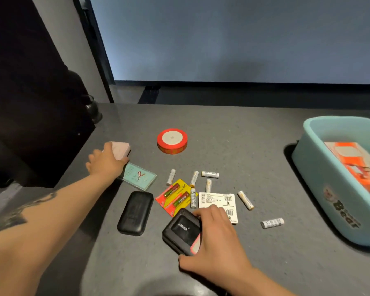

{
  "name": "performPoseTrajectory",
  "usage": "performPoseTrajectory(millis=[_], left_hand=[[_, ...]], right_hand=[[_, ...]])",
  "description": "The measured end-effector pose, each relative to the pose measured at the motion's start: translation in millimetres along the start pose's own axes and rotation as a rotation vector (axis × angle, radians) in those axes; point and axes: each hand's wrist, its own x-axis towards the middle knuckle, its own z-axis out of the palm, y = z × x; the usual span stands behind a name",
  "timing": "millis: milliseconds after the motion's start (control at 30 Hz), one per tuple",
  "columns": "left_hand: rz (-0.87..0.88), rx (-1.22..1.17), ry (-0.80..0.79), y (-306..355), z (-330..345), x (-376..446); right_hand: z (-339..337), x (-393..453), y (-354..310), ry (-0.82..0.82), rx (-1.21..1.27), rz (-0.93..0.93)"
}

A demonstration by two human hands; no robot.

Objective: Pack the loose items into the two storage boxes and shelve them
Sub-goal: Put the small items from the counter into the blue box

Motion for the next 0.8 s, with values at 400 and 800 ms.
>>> performPoseTrajectory(millis=[400, 800], left_hand=[[0.306, -0.339, 0.119, 76, -80, -105], [0.482, -0.669, -0.270, 243, -49, -268]], right_hand=[[-114, -5, 34, 0.343, 0.034, 0.116], [-228, -74, 137, 0.505, -0.024, 0.316]])
